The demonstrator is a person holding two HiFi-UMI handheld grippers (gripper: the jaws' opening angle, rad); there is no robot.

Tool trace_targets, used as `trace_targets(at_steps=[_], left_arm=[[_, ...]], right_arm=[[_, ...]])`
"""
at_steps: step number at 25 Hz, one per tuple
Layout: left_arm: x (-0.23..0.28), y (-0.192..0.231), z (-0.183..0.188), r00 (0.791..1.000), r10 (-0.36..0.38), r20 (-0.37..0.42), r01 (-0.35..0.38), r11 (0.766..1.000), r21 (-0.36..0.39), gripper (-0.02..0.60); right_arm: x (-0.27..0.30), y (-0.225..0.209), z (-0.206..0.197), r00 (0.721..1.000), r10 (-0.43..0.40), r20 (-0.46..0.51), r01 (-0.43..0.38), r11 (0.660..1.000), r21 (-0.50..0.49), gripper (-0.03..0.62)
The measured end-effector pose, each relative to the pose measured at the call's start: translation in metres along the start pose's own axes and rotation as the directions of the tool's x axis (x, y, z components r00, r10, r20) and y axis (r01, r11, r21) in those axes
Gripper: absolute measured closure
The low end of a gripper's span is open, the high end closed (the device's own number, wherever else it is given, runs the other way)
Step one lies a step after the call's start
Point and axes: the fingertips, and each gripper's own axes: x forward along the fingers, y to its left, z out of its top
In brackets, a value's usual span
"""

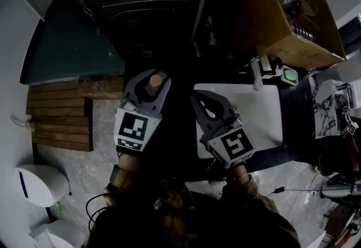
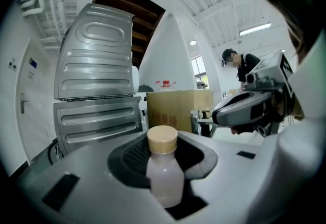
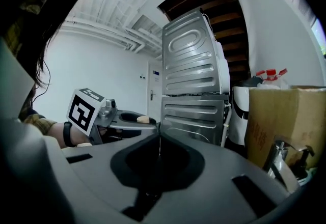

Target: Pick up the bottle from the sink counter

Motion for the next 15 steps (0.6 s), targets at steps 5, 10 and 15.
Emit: trace_targets(at_steps=[5,10,15], left_arm=[[-0.016,-0.018,0.020,0.999,-0.034,0.029,0.033,0.999,0.028,0.451],[-0.031,-0.033,0.034,0.997,-0.063,0.045,0.060,0.997,0.054,0.451],[-0.047,-0.045,0.046,0.995,-0.081,0.065,0.078,0.996,0.053,0.451]], right_arm=[[-0.008,0.002,0.015,0.999,-0.013,0.032,0.014,0.999,-0.031,0.577],[-0.015,0.008,0.025,0.998,-0.014,0.058,0.017,0.998,-0.060,0.577],[-0.018,0.016,0.033,0.998,-0.006,0.070,0.012,0.997,-0.076,0.577]])
